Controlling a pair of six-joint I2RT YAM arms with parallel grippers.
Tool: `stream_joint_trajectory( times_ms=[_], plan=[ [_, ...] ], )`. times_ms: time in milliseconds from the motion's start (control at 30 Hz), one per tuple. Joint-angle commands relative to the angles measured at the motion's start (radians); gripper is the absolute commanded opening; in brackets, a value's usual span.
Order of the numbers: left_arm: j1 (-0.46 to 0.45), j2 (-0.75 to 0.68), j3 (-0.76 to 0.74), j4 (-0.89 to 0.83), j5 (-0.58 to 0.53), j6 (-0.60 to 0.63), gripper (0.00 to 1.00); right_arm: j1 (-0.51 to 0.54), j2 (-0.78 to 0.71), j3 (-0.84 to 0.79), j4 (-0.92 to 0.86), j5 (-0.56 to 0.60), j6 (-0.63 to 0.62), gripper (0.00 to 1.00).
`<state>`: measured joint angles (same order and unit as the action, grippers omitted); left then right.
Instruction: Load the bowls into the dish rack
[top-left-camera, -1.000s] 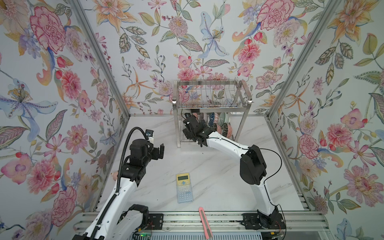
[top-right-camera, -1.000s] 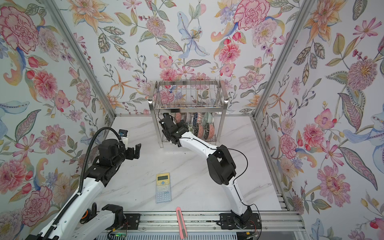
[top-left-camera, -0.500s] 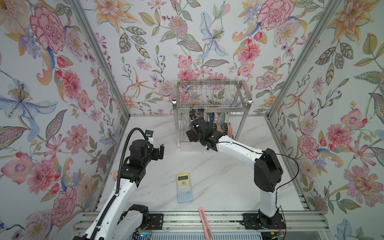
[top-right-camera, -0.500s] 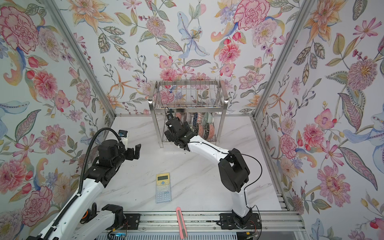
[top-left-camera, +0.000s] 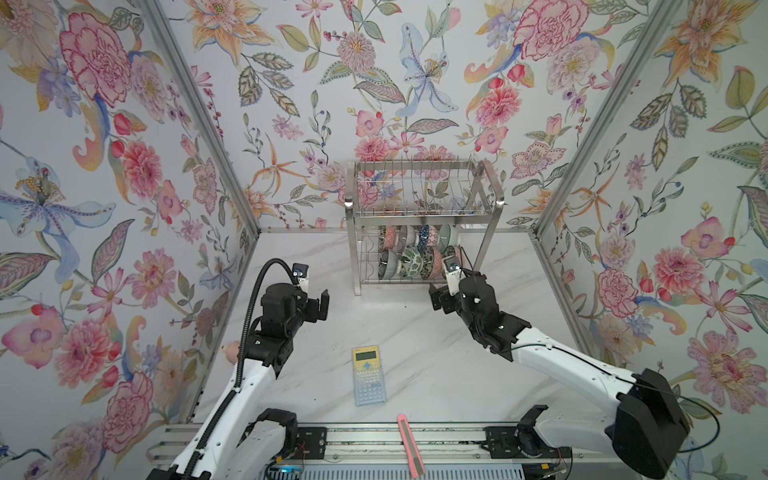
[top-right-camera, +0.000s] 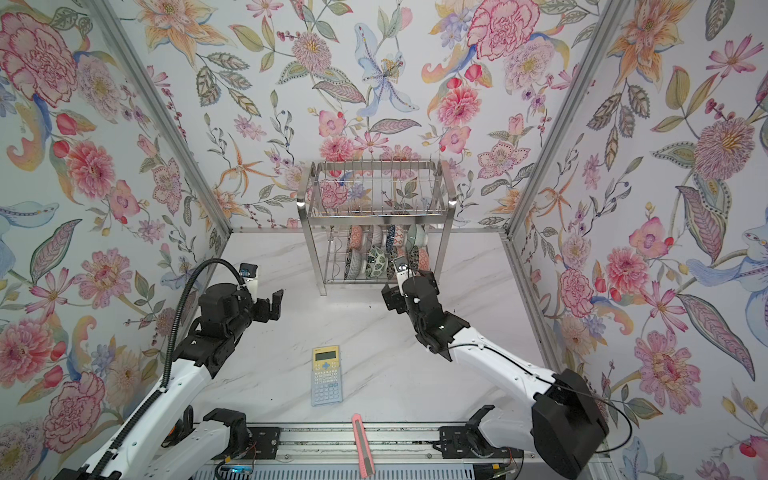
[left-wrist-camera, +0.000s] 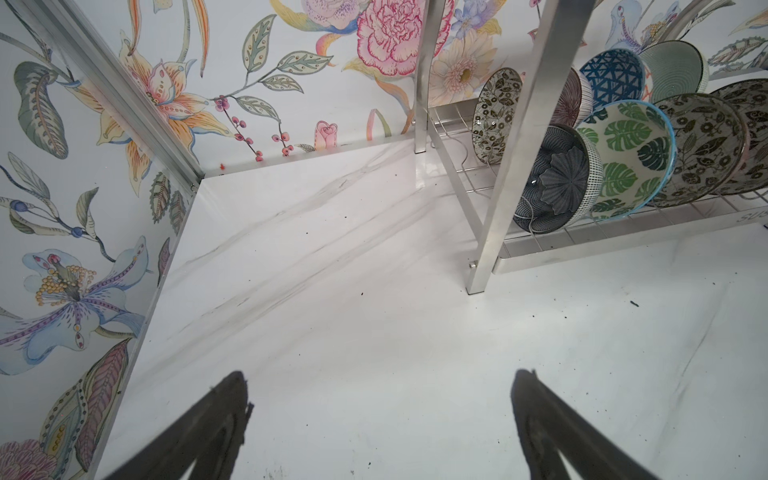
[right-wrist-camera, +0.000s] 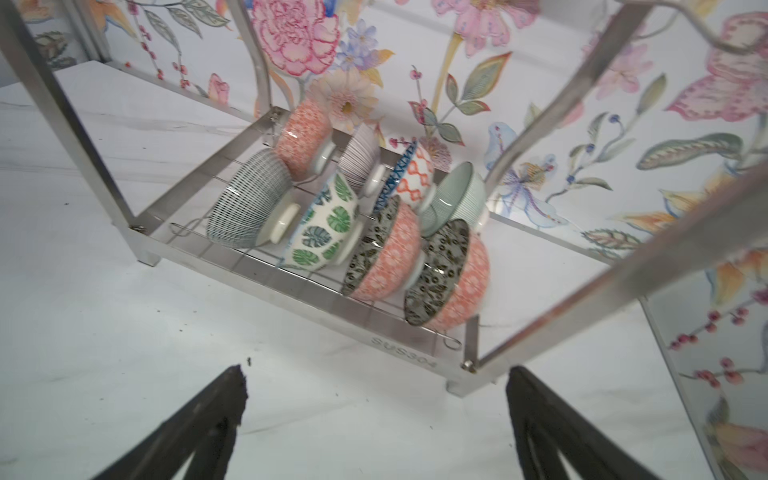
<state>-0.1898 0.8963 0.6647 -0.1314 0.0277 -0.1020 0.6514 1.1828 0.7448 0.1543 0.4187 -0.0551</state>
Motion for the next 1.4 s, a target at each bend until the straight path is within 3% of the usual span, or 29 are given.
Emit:
stream_joint_trajectory(
  times_ms=[0,100,200,433,567,667,800,967,1067,1133,1200,1267,1367],
  plan=[
    [0.012,-0.038,-0.053,0.094,0.011,0.057,0.99,-0.104,-0.132,-0.12,0.095,-0.018,0.004,0.99],
    [0.011,-0.128,-0.165,0.245,-0.024,0.081,0.99,-0.176,-0.209,-0.287,0.252,0.0,-0.059,0.99],
    [0.01,-0.175,-0.243,0.352,-0.129,0.07,0.99,-0.247,-0.2,-0.349,0.277,0.026,-0.007,0.99],
    [0.007,-0.075,-0.248,0.385,-0.268,0.026,0.99,-0.361,-0.064,-0.441,0.477,0.069,0.017,0.99],
    [0.004,0.018,-0.358,0.603,-0.357,0.009,0.99,-0.43,0.039,-0.485,0.631,-0.002,0.06,0.99],
    [0.005,0.127,-0.47,0.906,-0.406,0.027,0.99,-0.458,0.099,-0.471,0.663,-0.023,0.064,0.99],
    [0.006,0.315,-0.476,1.083,-0.409,0.076,0.99,-0.478,0.15,-0.455,0.716,-0.034,0.035,0.99],
    [0.013,0.458,-0.408,1.175,-0.368,0.131,0.99,-0.519,0.22,-0.411,0.747,-0.043,0.029,0.99],
    [0.023,0.522,-0.355,1.17,-0.346,0.144,0.99,-0.535,0.33,-0.453,0.963,-0.063,0.002,0.99],
    [0.031,0.549,-0.339,1.195,-0.324,0.145,0.99,-0.55,0.303,-0.427,0.858,-0.096,0.035,0.99],
    [0.038,0.572,-0.347,1.245,-0.296,0.159,0.99,-0.58,0.333,-0.419,0.882,-0.15,0.039,0.99],
    [0.049,0.613,-0.404,1.409,-0.322,0.149,0.99,-0.584,0.321,-0.408,0.834,-0.162,0.046,0.99],
    [0.125,0.696,-0.446,1.547,-0.216,0.09,0.99,-0.585,0.327,-0.409,0.845,-0.164,0.046,0.99]
  ],
)
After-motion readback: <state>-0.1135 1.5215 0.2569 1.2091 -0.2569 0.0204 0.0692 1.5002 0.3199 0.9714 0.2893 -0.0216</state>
